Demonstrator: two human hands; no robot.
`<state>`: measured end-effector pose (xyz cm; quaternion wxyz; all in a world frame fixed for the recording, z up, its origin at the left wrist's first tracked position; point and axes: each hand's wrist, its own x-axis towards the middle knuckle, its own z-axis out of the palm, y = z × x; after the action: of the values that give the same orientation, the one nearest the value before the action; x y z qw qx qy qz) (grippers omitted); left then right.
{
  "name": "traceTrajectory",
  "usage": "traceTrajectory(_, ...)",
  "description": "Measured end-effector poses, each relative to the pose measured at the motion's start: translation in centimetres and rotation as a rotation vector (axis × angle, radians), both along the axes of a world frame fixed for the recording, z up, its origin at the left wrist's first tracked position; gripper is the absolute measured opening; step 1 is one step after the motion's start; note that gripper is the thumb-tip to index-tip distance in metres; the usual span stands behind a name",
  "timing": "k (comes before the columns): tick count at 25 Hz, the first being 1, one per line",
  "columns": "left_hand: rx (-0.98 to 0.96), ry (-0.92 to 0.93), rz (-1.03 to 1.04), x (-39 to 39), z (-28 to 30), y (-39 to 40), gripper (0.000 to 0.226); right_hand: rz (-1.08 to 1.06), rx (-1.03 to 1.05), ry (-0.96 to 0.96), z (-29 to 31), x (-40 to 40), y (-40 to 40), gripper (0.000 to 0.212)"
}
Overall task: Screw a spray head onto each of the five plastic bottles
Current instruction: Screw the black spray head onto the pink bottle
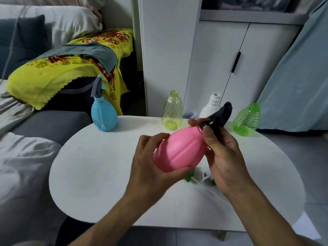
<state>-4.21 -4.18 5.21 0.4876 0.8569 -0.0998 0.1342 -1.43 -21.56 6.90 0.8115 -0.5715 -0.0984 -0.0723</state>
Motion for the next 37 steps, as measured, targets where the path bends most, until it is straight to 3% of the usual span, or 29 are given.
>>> traceTrajectory(2,0.019,-0.025,-0.048,0.1,-0.2,-0.2,0.092,0.007,0.049,-0.005,0.1,-0.1,-0.1,0.040)
traceTrajectory(5,-0.199,0.175,-0.270,0.7,0.1,0.5,0.094,0.089,0.089,-0.007,0.7,-0.2,-0.5,0.037)
traceTrajectory(9,0.009,0.041,-0.112,0.0,-0.5,-1.0,0.100,0.041,0.050,0.024,0.4,-0.2,-0.1,0.027)
traceTrajectory(13,-0.213,0.280,-0.375,1.2,0.6,0.7,0.096,0.160,0.103,0.030,0.8,-0.3,-0.9,0.030)
traceTrajectory(14,-0.160,0.262,-0.359,1.1,0.9,0.7,0.095,0.184,0.091,0.021,0.8,-0.3,-0.8,0.030)
traceTrajectory(17,0.146,-0.052,-0.055,-0.1,0.5,-1.0,0.102,0.113,0.045,0.026,0.3,-0.3,-0.1,0.033)
traceTrajectory(18,0.178,-0.109,-0.040,-0.2,0.5,-1.2,0.105,0.097,0.061,0.032,0.2,-0.2,-0.1,0.034)
traceTrajectory(22,-0.065,0.207,-0.328,1.2,1.9,1.4,0.097,0.310,0.186,0.017,0.7,-0.2,-0.5,0.038)
traceTrajectory(26,0.070,0.063,-0.158,0.3,1.4,0.0,0.095,0.316,0.221,0.007,0.6,-0.1,0.0,0.044)
traceTrajectory(30,-0.048,0.196,-0.251,0.7,1.3,0.9,0.089,0.326,0.209,-0.019,1.2,0.0,-0.5,0.037)
traceTrajectory(32,-0.055,0.233,-0.235,0.5,1.2,0.7,0.085,0.230,0.103,-0.018,1.2,-0.1,-0.1,0.026)
traceTrajectory(37,0.000,0.052,-0.010,-0.1,-0.1,-1.1,0.097,0.023,0.005,-0.018,0.7,-0.1,1.1,0.019)
